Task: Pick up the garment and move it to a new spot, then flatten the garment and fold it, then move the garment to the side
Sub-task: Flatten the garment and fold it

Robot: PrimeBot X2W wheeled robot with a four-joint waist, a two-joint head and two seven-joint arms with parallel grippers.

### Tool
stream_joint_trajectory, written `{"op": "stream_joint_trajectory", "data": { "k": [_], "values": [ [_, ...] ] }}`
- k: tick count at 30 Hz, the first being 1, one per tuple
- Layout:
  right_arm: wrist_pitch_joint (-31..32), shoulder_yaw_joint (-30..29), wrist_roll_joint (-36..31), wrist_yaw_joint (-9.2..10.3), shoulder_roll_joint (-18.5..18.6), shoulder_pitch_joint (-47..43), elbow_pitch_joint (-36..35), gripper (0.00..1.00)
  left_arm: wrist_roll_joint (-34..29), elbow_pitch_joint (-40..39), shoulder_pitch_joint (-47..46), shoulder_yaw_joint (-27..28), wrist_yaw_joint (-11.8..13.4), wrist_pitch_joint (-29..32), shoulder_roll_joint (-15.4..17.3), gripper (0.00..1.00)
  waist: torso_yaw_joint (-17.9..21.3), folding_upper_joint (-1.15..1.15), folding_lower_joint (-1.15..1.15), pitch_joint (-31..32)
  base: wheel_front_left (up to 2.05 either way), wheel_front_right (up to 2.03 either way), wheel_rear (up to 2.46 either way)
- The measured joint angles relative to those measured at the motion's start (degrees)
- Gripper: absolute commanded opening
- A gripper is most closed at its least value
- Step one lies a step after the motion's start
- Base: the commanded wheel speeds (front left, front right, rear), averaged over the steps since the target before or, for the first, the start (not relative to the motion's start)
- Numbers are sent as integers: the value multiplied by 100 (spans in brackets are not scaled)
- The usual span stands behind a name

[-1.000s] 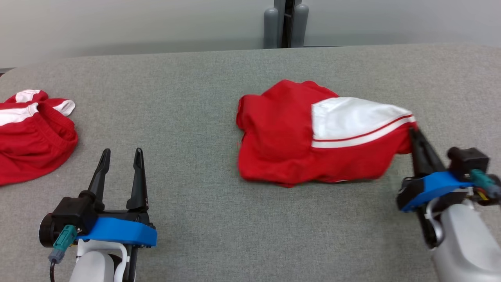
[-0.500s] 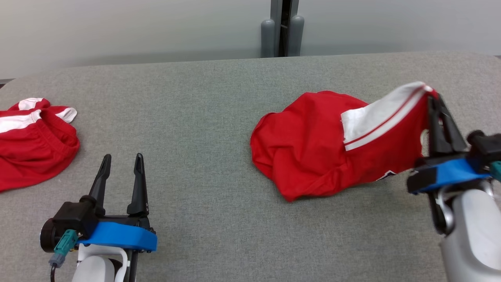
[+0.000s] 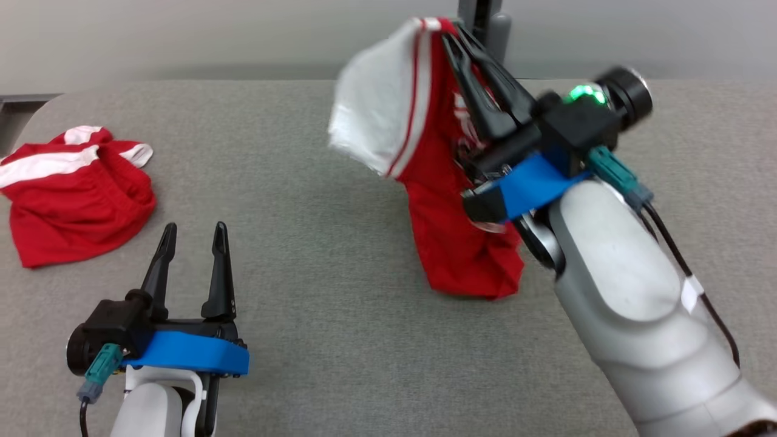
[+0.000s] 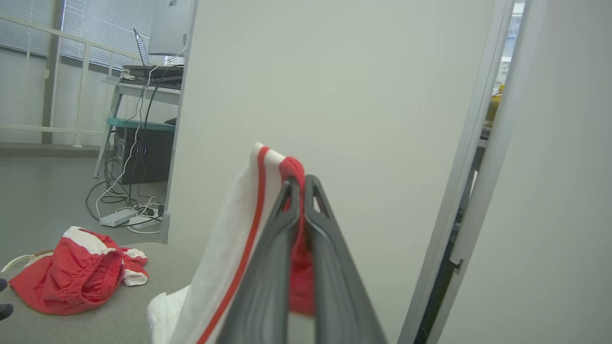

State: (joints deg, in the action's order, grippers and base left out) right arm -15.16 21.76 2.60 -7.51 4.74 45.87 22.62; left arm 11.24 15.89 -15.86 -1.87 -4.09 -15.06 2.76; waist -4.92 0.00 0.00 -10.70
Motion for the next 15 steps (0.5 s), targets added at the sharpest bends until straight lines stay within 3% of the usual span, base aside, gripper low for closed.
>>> {"op": "stream_joint_trajectory", "data": {
  "k": [8, 15],
  "values": [
    [1, 578, 277, 0, -165, 1261, -24, 0, 90, -45, -85, -57, 98, 1, 2, 100, -389, 0, 0, -156, 0, 0, 0],
    [0, 613, 477, 0, -181, 1347, -343, 0, 89, -93, -85, 49, 118, 0, 2, 100, -438, 0, 0, -196, 0, 0, 0]
  ]
}}
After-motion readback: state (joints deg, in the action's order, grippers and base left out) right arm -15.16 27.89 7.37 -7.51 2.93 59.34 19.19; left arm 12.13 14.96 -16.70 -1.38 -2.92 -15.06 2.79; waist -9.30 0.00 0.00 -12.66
